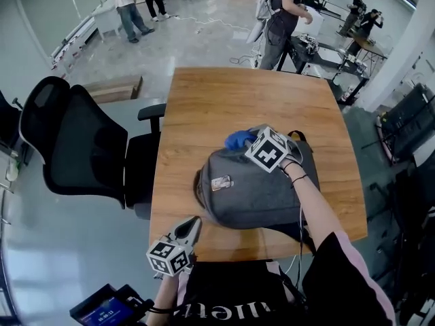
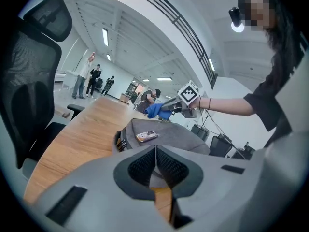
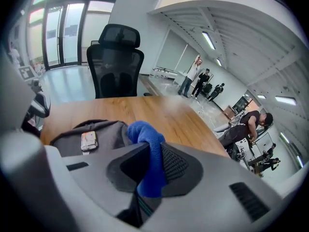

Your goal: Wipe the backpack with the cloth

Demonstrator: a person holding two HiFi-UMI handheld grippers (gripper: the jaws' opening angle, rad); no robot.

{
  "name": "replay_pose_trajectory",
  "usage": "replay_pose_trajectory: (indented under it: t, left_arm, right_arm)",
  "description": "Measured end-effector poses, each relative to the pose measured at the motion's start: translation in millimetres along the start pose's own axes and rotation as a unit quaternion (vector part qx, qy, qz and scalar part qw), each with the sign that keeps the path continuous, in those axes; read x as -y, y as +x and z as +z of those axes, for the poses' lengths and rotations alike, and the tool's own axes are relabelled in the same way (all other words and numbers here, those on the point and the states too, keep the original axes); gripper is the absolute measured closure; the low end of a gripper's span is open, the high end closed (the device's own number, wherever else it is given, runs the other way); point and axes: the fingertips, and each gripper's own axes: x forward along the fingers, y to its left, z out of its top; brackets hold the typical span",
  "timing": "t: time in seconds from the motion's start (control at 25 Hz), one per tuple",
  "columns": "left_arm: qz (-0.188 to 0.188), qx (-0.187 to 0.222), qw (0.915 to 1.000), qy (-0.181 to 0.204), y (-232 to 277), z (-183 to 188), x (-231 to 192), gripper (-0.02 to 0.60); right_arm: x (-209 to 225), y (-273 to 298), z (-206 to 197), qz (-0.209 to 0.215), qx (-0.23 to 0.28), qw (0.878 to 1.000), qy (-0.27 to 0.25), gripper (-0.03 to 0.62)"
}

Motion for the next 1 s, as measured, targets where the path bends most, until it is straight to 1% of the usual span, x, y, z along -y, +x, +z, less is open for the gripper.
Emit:
replay_pose_trajectory:
  t: [0.08, 0.16, 0.4, 0.56, 0.72, 0.88, 1.0]
  left_arm:
    - [0.004, 0.002, 1.0000, -0.002, -3, 1, 0, 0.580]
    - [0.007, 0.005, 1.0000, -0.004, -6, 3, -3, 0.580]
    - [0.016, 0.006, 0.9998, -0.008, -6, 3, -14, 0.580]
    - [0.009, 0.006, 0.9999, -0.009, 0, 6, -11, 0.580]
    - [-0.005, 0.001, 1.0000, -0.003, 10, 9, 0, 0.580]
    - [-0.016, -0.006, 0.9999, 0.001, 17, 7, 8, 0.580]
    - [-0.020, -0.013, 0.9997, 0.002, 20, 5, 13, 0.580]
  right_arm:
    - [-8, -3, -9, 0.002, -0.011, 1.000, -0.008, 0.531]
    - [-22, -13, -15, 0.011, -0.009, 1.000, -0.017, 0.531]
    - [-78, -50, -29, 0.038, 0.005, 0.998, -0.045, 0.531]
    - [-122, -78, -43, 0.063, 0.004, 0.997, -0.050, 0.531]
    - [-169, -100, -67, 0.092, -0.005, 0.995, -0.032, 0.531]
    - [-207, -116, -91, 0.115, -0.010, 0.993, 0.009, 0.531]
    - [-225, -124, -105, 0.127, -0.017, 0.991, 0.040, 0.531]
